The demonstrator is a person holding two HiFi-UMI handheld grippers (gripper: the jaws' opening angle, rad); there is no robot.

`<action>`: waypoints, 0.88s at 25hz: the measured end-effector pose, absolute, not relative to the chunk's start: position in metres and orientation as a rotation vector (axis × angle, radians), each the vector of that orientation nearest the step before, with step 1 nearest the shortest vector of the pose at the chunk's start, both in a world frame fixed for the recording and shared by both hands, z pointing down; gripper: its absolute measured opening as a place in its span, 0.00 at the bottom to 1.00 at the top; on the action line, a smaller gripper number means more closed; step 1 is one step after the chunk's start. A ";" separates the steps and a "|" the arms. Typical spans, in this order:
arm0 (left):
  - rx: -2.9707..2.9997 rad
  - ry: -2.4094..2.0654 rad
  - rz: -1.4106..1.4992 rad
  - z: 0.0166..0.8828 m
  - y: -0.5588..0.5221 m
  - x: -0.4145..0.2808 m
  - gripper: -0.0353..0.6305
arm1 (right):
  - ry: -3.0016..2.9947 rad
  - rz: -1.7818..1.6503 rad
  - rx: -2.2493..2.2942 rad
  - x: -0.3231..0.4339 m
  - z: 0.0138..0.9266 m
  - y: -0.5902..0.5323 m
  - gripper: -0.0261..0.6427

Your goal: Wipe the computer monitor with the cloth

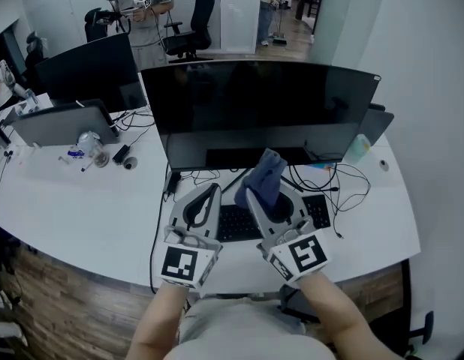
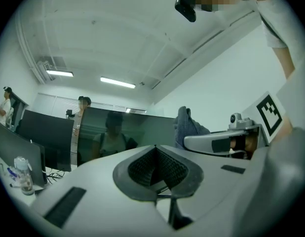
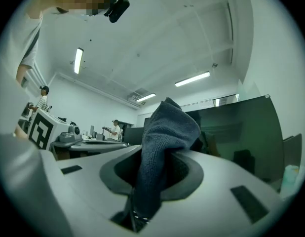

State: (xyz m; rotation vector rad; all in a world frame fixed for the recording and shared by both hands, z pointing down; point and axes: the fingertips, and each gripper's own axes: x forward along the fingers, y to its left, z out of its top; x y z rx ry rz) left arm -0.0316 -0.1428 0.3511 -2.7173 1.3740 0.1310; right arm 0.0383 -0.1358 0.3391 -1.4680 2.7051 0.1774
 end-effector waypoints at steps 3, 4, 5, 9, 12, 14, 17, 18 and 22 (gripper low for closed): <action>-2.741 1.341 0.159 0.354 -0.138 -0.022 0.07 | 2.657 0.124 -1.543 0.051 0.351 -0.133 0.18; -2.744 1.322 0.163 0.354 -0.137 -0.018 0.07 | 2.646 0.124 -1.566 0.055 0.353 -0.133 0.18; -2.743 1.303 0.159 0.353 -0.135 -0.014 0.07 | 2.639 0.138 -1.590 0.058 0.354 -0.132 0.18; -2.753 1.309 0.191 0.351 -0.135 -0.007 0.07 | 2.626 0.201 -1.657 0.063 0.358 -0.128 0.18; -2.765 1.333 0.233 0.352 -0.135 -0.007 0.07 | 2.618 0.145 -1.671 0.068 0.368 -0.124 0.18; -2.764 1.335 0.230 0.354 -0.134 -0.003 0.07 | 2.602 0.080 -1.691 0.075 0.377 -0.123 0.18; -2.767 1.313 0.218 0.357 -0.131 0.002 0.07 | 2.590 0.017 -1.693 0.077 0.383 -0.122 0.18; -2.772 1.306 0.217 0.357 -0.130 0.004 0.07 | 2.594 0.018 -1.692 0.077 0.382 -0.121 0.18; -2.763 1.258 0.178 0.359 -0.128 0.013 0.07 | 2.593 0.041 -1.703 0.075 0.378 -0.123 0.18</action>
